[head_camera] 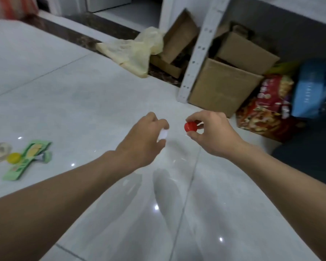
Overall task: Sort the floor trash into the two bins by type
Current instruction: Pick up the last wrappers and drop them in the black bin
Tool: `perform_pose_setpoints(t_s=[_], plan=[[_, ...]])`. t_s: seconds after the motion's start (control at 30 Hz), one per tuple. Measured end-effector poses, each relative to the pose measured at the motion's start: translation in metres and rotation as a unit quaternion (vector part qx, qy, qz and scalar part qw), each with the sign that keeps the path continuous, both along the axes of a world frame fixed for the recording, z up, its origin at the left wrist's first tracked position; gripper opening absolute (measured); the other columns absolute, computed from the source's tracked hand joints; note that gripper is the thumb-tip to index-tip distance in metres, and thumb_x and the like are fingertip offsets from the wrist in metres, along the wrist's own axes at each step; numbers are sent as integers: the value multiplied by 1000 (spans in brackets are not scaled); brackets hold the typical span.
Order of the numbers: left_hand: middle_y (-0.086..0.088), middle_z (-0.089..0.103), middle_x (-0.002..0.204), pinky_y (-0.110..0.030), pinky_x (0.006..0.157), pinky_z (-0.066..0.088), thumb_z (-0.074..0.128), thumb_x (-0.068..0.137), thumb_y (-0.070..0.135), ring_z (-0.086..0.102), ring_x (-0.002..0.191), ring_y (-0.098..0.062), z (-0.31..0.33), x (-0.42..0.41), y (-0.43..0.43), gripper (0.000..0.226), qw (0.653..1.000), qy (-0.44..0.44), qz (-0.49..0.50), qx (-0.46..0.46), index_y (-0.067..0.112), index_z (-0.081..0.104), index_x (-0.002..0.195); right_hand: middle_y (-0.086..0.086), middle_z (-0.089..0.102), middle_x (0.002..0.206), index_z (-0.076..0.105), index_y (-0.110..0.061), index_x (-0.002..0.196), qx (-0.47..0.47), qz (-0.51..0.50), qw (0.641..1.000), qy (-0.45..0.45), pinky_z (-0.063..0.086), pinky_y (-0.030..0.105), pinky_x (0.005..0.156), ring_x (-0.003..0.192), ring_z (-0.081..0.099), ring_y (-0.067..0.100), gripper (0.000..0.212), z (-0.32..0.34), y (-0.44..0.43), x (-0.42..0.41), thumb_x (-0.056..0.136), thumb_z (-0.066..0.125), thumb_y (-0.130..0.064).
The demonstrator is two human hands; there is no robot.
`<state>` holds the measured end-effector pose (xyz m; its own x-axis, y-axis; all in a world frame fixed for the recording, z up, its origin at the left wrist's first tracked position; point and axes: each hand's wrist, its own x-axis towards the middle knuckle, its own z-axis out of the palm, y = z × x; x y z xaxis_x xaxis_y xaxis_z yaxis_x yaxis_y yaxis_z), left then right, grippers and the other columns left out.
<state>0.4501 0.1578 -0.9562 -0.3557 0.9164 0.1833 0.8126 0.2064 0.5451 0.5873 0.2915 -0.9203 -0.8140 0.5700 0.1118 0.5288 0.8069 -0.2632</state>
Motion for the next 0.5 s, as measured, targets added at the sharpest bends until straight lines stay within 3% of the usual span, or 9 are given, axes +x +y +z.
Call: perform_pose_setpoints(t_s=[0.17, 0.5], plan=[[0, 48, 105, -27, 80, 44, 63, 90, 24, 54, 90, -19, 24, 73, 57, 29, 999, 24, -16, 27, 22, 61, 118, 1, 68, 109, 69, -16, 111, 26, -59, 997, 52, 47, 31, 91, 98, 62, 20, 27, 17, 34, 86, 84, 69, -19], [5, 43, 99, -23, 76, 34, 66, 88, 26, 47, 84, -14, 85, 256, 149, 28, 983, 72, -144, 82, 23, 61, 115, 1, 70, 107, 71, -16, 111, 27, -201, 973, 109, 51, 34, 91, 97, 63, 17, 27, 64, 74, 292, 84, 71, -19]])
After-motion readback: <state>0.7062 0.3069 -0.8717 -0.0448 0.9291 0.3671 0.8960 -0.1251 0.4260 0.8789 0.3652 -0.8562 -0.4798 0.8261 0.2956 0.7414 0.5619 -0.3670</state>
